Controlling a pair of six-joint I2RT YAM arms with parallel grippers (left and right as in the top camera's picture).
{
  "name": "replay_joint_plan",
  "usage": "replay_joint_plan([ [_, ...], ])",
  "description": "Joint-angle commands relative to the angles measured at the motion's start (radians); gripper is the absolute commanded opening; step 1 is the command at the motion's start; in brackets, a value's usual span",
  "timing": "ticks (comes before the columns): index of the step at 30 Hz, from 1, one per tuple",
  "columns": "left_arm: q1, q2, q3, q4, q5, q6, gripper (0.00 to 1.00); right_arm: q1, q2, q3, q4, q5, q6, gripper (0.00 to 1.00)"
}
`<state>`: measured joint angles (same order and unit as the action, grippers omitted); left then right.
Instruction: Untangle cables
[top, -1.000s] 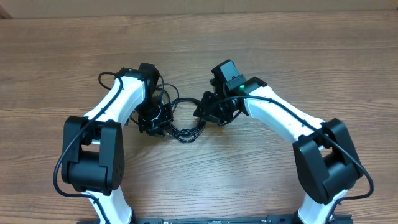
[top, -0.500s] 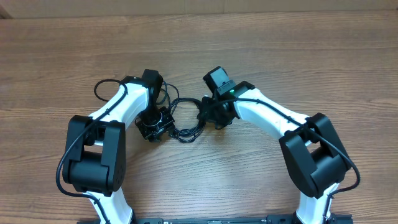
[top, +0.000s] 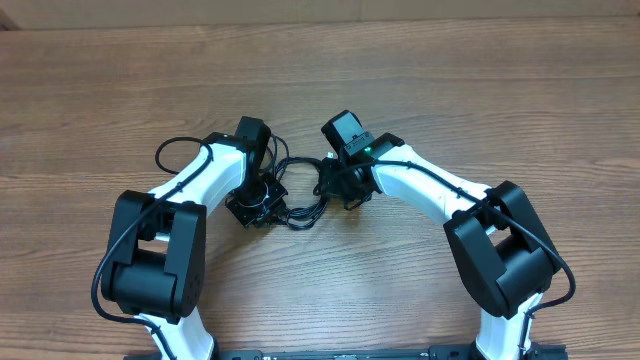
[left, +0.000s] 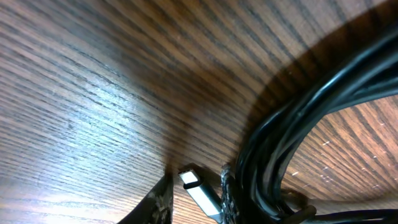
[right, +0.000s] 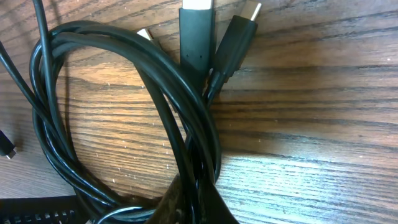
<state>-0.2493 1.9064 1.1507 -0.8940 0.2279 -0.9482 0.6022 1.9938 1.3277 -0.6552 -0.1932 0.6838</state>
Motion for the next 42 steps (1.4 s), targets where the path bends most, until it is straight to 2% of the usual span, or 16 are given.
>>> replay_joint_plan([
  [1,-0.011,0.005,-0.023,-0.007,0.002,-0.021,0.29,0.001,0.012,0.001,-0.002,0.014,0.000,0.06],
  [2,-0.013,0.005,-0.023,-0.024,0.001,-0.019,0.36,0.001,0.013,0.001,-0.005,0.013,0.000,0.06],
  [3,-0.013,0.005,-0.023,-0.032,0.000,-0.017,0.38,0.002,0.013,0.001,-0.005,0.013,0.000,0.06],
  [6,-0.013,0.005,-0.023,-0.036,0.002,-0.019,0.37,0.005,0.013,0.001,-0.004,0.014,0.000,0.06],
  [9,-0.013,0.005,-0.024,-0.032,0.001,-0.048,0.24,0.011,0.013,0.001,-0.003,0.013,0.001,0.04],
  [12,-0.015,0.005,-0.024,-0.031,0.001,-0.063,0.05,0.014,0.013,0.000,-0.005,0.013,0.025,0.04],
  [13,-0.016,0.005,-0.024,-0.025,0.002,-0.063,0.04,0.016,0.013,0.000,-0.005,0.013,0.026,0.04],
  [18,-0.026,0.005,-0.024,-0.001,0.018,-0.062,0.04,0.020,0.013,0.000,-0.006,0.013,0.050,0.04],
  [25,-0.027,0.005,-0.024,0.002,0.127,-0.055,0.04,0.020,0.013,0.000,-0.012,0.013,0.105,0.04],
  [34,-0.026,0.005,-0.024,0.019,0.292,-0.050,0.04,0.020,0.013,-0.021,-0.011,0.006,0.209,0.04],
  [42,-0.027,0.005,-0.024,0.066,0.480,-0.050,0.04,0.020,0.013,-0.039,0.023,-0.026,0.210,0.04],
])
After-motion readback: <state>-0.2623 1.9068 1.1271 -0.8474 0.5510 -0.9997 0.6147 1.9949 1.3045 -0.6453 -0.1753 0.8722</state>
